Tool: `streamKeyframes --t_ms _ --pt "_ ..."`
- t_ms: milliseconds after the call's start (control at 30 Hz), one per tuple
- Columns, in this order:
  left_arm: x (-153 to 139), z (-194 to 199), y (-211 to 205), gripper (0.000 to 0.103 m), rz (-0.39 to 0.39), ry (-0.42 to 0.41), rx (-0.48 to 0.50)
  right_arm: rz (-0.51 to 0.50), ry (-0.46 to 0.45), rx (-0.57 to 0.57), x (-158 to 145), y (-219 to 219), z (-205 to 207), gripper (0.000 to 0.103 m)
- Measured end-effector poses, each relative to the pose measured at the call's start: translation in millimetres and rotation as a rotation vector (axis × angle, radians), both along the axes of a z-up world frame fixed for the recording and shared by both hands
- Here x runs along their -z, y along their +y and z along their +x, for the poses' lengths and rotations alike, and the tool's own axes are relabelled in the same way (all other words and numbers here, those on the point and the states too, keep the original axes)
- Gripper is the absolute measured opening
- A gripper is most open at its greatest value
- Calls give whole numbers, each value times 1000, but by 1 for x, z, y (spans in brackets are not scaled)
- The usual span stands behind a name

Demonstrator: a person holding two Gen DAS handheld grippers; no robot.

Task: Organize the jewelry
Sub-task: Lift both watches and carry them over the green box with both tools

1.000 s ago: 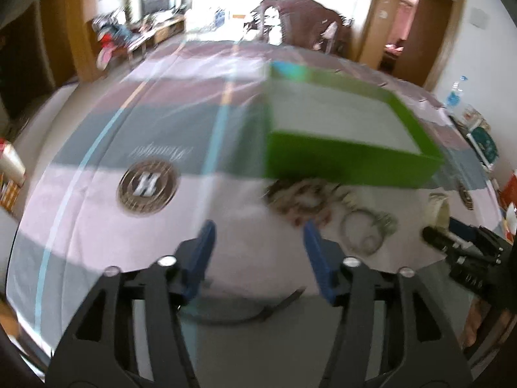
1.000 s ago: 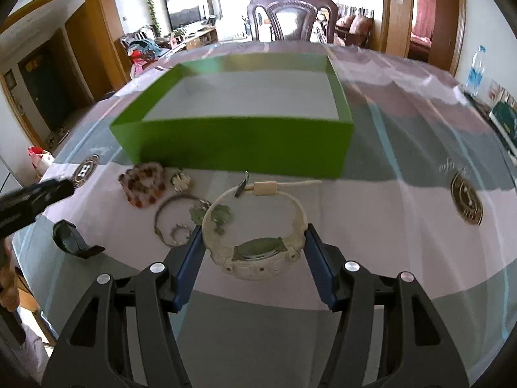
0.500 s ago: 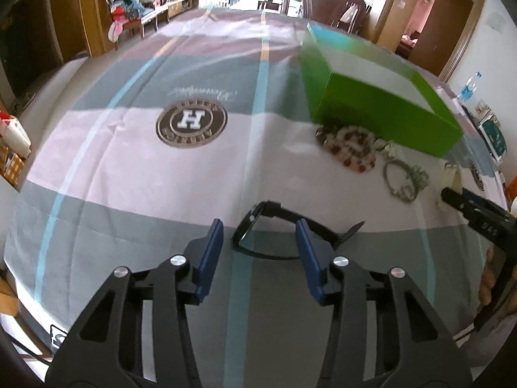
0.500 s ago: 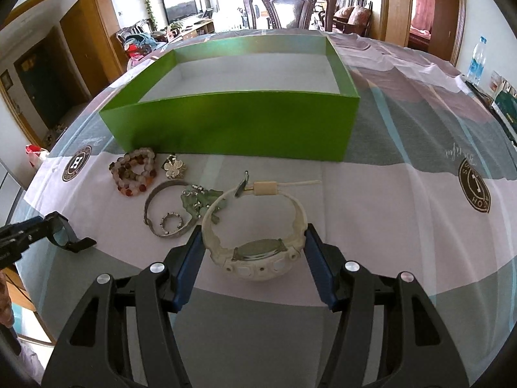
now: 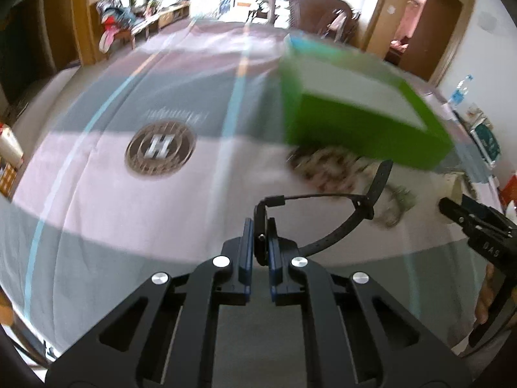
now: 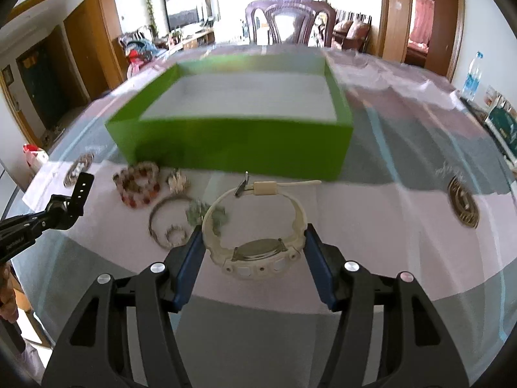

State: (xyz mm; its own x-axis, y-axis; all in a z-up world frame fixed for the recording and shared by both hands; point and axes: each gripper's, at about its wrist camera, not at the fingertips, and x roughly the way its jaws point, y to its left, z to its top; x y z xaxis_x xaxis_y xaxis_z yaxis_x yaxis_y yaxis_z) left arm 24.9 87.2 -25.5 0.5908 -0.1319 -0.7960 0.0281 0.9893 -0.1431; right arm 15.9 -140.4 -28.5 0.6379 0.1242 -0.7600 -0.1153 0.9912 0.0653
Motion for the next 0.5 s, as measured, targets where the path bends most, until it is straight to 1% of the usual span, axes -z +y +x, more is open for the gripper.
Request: streamKeyframes --t_ms 67,167,233,300,400,467,500 --pt "-15 6 -9 8 -6 -41 21 -5 -43 0 -13 -1 0 60" --pt "-46 26 -27 8 -8 -124 48 -21 -131 -15 -40 0 6 60" --pt "-64 43 -38 8 -21 -191 70 -30 -197 -28 -59 2 17 60" --pt "-75 66 -49 8 -41 -224 97 -33 -230 -33 -70 4 35 60" --pt "-71 104 -68 8 -4 -203 85 -15 -205 -27 -70 4 69 60" --pt "-59 127 -79 8 10 -160 82 -18 -161 -7 -59 4 93 60" --pt "-54 133 -82 9 12 -144 80 -25 -147 2 -54 4 100 60"
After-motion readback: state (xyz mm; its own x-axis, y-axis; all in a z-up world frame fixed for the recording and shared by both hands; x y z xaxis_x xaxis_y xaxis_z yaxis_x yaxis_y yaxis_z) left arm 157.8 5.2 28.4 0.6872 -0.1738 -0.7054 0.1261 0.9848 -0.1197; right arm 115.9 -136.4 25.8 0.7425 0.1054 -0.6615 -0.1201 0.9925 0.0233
